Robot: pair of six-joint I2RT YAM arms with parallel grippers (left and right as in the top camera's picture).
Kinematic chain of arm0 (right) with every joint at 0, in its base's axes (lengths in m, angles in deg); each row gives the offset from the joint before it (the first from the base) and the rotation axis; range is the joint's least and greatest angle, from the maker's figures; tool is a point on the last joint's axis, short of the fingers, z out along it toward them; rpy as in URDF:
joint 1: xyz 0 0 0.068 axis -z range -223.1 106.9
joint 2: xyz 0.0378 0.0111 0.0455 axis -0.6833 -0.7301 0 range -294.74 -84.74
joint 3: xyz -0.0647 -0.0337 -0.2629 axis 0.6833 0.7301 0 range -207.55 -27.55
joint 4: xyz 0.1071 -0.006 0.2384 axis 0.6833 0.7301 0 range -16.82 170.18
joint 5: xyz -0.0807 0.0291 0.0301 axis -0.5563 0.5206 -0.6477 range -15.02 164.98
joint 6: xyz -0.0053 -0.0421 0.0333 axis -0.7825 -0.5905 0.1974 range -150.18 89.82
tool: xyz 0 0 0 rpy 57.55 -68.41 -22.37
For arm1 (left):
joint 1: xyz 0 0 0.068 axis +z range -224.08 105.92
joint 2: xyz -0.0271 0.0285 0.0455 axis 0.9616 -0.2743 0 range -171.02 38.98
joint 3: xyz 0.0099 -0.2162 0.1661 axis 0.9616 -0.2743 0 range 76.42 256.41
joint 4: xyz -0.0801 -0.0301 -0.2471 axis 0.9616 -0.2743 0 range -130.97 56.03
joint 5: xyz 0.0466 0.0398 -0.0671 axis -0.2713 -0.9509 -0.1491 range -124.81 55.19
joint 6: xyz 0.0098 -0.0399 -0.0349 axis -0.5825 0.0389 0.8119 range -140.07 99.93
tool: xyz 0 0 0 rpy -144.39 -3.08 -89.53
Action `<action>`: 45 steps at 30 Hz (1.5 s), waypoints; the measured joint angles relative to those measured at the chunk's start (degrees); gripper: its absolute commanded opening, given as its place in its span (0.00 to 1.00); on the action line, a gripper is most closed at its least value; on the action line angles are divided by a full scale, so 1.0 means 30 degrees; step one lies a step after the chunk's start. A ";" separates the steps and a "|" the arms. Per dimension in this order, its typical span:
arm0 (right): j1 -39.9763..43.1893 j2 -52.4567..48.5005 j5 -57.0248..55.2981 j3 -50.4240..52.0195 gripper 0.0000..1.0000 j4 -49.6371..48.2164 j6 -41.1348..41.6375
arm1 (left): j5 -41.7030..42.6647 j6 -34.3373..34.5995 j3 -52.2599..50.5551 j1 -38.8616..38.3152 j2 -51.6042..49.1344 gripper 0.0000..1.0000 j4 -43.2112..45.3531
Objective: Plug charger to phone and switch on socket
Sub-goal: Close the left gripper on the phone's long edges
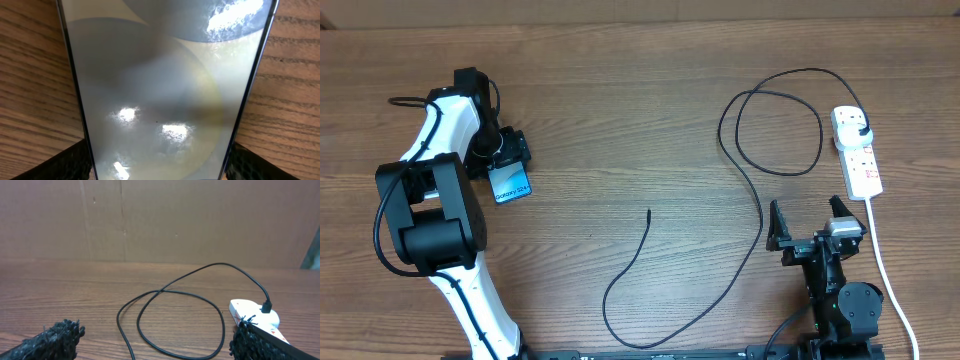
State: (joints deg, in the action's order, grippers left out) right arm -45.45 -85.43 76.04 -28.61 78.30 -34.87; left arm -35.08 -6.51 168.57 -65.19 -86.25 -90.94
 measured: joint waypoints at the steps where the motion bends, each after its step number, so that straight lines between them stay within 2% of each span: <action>1: 0.0000 0.0000 0.0007 0.0000 1.00 0.0007 0.0000 | 0.0000 0.0000 0.0000 0.0000 0.0000 0.82 0.0000; 7: 0.0000 0.0000 0.0007 0.0000 1.00 0.0007 0.0000 | 0.0000 0.0000 -0.0015 0.0000 0.0029 0.81 0.0000; 31: 0.0000 0.0000 0.0007 0.0000 1.00 0.0000 -0.0007 | 0.0000 0.0000 -0.0051 0.0000 0.0066 0.65 0.0015; 39: 0.0000 0.0000 0.0007 0.0000 1.00 0.0007 -0.0007 | 0.0000 0.0000 -0.0051 0.0000 0.0066 0.48 0.0029; 45: 0.0000 0.0000 0.0015 0.0000 1.00 0.0007 0.0000 | 0.0000 0.0000 -0.0051 0.0000 0.0066 0.28 0.0022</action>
State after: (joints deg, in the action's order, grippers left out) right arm -45.45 -85.43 76.09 -28.61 78.33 -34.87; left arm -35.08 -6.51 168.42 -65.19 -86.05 -90.88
